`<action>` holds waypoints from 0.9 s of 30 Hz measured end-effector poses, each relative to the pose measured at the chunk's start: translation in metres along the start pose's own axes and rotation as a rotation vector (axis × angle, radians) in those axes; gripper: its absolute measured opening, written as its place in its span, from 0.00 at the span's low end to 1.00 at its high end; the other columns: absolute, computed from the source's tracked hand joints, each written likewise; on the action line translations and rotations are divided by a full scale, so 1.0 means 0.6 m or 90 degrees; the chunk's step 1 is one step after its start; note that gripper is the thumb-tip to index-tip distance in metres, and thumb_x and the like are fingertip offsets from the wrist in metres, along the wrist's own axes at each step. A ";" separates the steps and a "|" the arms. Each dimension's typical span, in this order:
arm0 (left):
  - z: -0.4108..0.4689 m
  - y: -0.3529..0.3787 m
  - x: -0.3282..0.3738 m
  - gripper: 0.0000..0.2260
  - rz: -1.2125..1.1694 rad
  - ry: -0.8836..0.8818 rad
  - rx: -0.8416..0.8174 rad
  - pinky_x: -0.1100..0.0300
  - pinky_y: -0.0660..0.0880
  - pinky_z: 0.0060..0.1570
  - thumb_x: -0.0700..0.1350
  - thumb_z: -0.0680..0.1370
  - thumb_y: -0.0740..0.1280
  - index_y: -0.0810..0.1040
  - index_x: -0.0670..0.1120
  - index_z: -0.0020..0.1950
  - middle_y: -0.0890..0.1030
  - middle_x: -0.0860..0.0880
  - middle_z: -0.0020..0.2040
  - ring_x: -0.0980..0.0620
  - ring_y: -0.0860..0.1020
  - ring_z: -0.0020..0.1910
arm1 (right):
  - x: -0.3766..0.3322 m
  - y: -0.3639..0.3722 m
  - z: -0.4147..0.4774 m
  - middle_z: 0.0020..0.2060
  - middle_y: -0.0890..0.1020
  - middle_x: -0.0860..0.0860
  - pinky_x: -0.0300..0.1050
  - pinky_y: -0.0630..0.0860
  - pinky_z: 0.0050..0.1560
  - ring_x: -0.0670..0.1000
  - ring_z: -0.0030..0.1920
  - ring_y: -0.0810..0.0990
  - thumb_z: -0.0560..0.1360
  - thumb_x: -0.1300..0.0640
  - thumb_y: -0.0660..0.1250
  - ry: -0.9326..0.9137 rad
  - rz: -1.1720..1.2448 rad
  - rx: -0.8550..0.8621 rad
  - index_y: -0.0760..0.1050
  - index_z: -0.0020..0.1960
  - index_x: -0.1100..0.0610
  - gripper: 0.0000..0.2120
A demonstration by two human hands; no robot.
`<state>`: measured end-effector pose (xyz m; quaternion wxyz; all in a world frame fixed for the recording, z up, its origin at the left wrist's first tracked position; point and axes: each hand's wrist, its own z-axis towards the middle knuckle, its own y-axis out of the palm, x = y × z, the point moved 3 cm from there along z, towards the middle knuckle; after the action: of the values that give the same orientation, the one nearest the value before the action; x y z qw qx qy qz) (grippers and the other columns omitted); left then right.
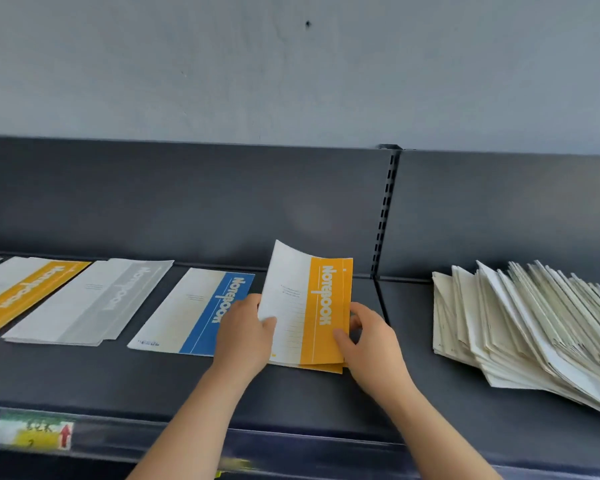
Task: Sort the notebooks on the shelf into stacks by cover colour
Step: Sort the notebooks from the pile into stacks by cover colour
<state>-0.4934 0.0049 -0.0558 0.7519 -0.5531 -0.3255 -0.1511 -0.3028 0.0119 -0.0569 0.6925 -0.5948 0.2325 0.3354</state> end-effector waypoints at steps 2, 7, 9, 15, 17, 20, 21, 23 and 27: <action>0.006 0.009 -0.011 0.10 0.023 0.002 -0.025 0.61 0.78 0.45 0.48 0.80 0.62 0.72 0.49 0.61 0.75 0.49 0.57 0.52 0.74 0.52 | 0.007 0.013 0.002 0.45 0.75 0.47 0.43 0.75 0.49 0.47 0.46 0.74 0.76 0.49 0.63 0.014 -0.076 -0.005 0.71 0.51 0.50 0.06; 0.009 0.016 -0.019 0.12 0.076 0.005 -0.038 0.62 0.74 0.49 0.48 0.79 0.63 0.71 0.46 0.62 0.70 0.45 0.61 0.53 0.70 0.54 | 0.009 0.022 0.001 0.57 0.72 0.50 0.42 0.69 0.61 0.50 0.59 0.69 0.78 0.49 0.60 0.030 -0.137 -0.040 0.71 0.62 0.54 0.15; 0.007 0.013 -0.015 0.16 0.103 0.004 -0.040 0.61 0.73 0.54 0.49 0.79 0.63 0.68 0.45 0.65 0.67 0.45 0.63 0.50 0.70 0.60 | 0.007 0.020 0.000 0.61 0.70 0.50 0.41 0.66 0.63 0.50 0.63 0.67 0.78 0.49 0.60 0.030 -0.144 -0.046 0.69 0.67 0.54 0.19; -0.008 -0.012 0.045 0.20 0.154 0.101 0.023 0.58 0.70 0.62 0.53 0.81 0.57 0.64 0.49 0.72 0.67 0.49 0.70 0.50 0.66 0.67 | -0.002 -0.025 -0.013 0.69 0.67 0.46 0.40 0.64 0.66 0.48 0.69 0.65 0.78 0.50 0.61 -0.016 -0.107 0.018 0.65 0.71 0.53 0.22; -0.020 -0.015 0.080 0.21 0.096 0.136 0.036 0.57 0.69 0.63 0.53 0.81 0.57 0.65 0.49 0.73 0.67 0.51 0.71 0.51 0.65 0.68 | 0.001 -0.058 -0.020 0.70 0.67 0.47 0.38 0.62 0.67 0.47 0.70 0.65 0.79 0.51 0.60 -0.046 -0.129 0.057 0.65 0.71 0.54 0.22; -0.042 -0.001 0.139 0.17 0.005 0.220 0.038 0.57 0.68 0.60 0.50 0.81 0.58 0.70 0.49 0.69 0.73 0.51 0.66 0.51 0.69 0.65 | 0.010 -0.124 -0.036 0.68 0.69 0.47 0.32 0.58 0.64 0.47 0.69 0.66 0.79 0.52 0.60 -0.074 -0.161 0.119 0.67 0.70 0.56 0.21; -0.050 0.007 0.159 0.16 -0.022 0.248 0.033 0.59 0.67 0.59 0.49 0.81 0.59 0.73 0.48 0.67 0.74 0.51 0.64 0.50 0.70 0.63 | 0.017 -0.149 -0.043 0.68 0.70 0.48 0.33 0.58 0.63 0.48 0.68 0.67 0.79 0.53 0.60 -0.073 -0.167 0.141 0.67 0.70 0.57 0.21; -0.065 0.026 0.202 0.13 -0.075 0.298 0.020 0.61 0.67 0.56 0.47 0.80 0.61 0.76 0.48 0.63 0.77 0.52 0.58 0.51 0.73 0.58 | 0.038 -0.204 -0.057 0.67 0.71 0.48 0.35 0.60 0.63 0.49 0.68 0.68 0.78 0.54 0.61 -0.059 -0.178 0.193 0.69 0.69 0.57 0.20; -0.099 0.075 0.303 0.08 -0.182 0.363 -0.023 0.60 0.74 0.46 0.44 0.78 0.63 0.80 0.49 0.54 0.79 0.55 0.45 0.57 0.76 0.45 | 0.108 -0.316 -0.081 0.65 0.74 0.49 0.35 0.62 0.59 0.50 0.65 0.72 0.78 0.55 0.62 -0.021 -0.195 0.290 0.72 0.66 0.57 0.17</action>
<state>-0.3133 -0.0108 0.0202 0.7742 -0.4503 -0.1735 -0.4095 -0.1150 -0.0362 0.0141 0.8547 -0.4464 0.1984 0.1755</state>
